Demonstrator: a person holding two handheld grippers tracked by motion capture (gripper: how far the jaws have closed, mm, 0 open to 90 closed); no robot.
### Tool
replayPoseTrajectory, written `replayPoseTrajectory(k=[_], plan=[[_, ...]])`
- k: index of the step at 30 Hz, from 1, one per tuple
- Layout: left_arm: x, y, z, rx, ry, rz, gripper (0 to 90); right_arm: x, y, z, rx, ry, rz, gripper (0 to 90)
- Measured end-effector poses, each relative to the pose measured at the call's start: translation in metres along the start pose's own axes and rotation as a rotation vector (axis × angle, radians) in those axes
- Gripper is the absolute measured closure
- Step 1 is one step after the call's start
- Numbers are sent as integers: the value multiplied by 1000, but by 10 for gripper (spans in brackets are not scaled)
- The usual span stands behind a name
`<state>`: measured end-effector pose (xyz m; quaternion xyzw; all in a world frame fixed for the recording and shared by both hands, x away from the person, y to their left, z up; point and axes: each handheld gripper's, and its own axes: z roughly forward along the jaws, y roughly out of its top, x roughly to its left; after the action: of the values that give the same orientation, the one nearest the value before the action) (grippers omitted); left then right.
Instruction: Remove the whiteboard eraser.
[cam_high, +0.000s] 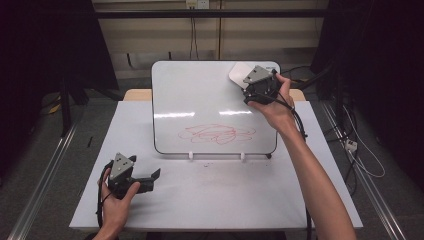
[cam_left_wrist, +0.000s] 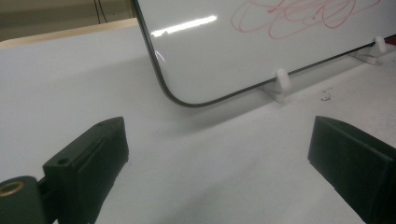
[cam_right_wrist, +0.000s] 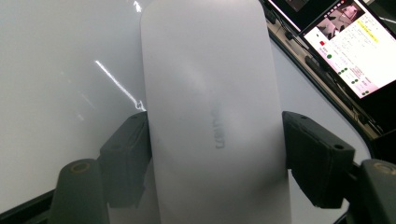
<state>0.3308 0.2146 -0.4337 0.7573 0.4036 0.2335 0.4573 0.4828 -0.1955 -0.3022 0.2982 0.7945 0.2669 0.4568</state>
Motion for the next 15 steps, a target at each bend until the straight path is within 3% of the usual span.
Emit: replayPoseTrajectory(k=[9, 15], plan=[[-1, 0, -1, -8, 3, -4, 48, 1, 4, 0, 30, 6, -11, 306], [-1, 0, -1, -6, 4, -4, 48, -1, 7, -1, 52, 31, 21, 312]])
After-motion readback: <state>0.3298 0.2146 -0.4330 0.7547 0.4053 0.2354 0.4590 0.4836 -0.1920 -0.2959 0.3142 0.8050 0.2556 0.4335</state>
